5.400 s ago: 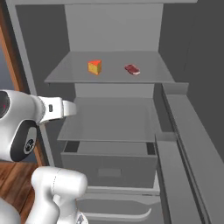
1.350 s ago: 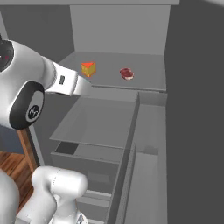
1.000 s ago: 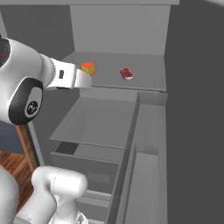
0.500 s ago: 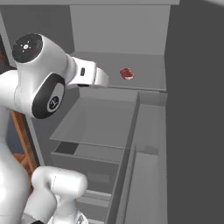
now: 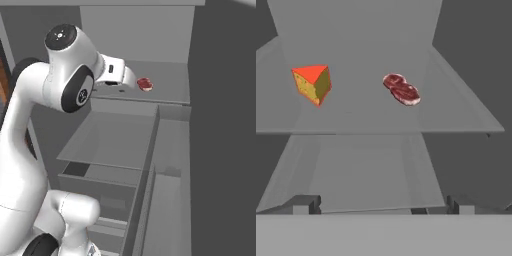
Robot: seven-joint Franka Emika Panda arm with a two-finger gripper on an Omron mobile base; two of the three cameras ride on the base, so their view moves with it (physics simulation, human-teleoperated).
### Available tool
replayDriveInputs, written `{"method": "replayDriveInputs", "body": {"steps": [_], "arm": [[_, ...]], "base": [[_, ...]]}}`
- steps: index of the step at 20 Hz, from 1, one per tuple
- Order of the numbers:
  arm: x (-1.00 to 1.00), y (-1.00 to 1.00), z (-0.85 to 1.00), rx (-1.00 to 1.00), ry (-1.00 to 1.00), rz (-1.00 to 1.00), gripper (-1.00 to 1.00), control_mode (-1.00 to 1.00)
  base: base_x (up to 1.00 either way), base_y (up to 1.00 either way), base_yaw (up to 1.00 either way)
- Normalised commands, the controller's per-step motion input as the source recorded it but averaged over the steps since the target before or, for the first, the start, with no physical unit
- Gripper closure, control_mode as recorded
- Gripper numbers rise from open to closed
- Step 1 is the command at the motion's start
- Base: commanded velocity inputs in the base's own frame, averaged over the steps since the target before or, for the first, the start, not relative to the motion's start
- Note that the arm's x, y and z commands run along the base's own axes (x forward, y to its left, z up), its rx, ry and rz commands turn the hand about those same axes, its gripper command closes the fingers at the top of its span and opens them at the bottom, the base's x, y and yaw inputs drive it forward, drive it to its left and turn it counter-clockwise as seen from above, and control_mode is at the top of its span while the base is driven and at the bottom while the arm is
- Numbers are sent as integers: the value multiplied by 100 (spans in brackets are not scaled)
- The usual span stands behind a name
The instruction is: Take the cheese, steak, and lemon wedge from the fridge and place them on the plate on the dining counter to create an appetizer plate.
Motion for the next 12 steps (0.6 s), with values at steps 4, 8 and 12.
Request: {"method": "replayDriveInputs", "body": {"steps": [4, 8, 12], "arm": [[46, -24, -23, 0, 0, 0, -100, -100], [48, -18, -12, 0, 0, 1, -100, -100], [55, -3, -1, 0, 0, 4, -100, -100]], "base": [[0, 0, 0], [0, 0, 0], [0, 0, 0]]}}
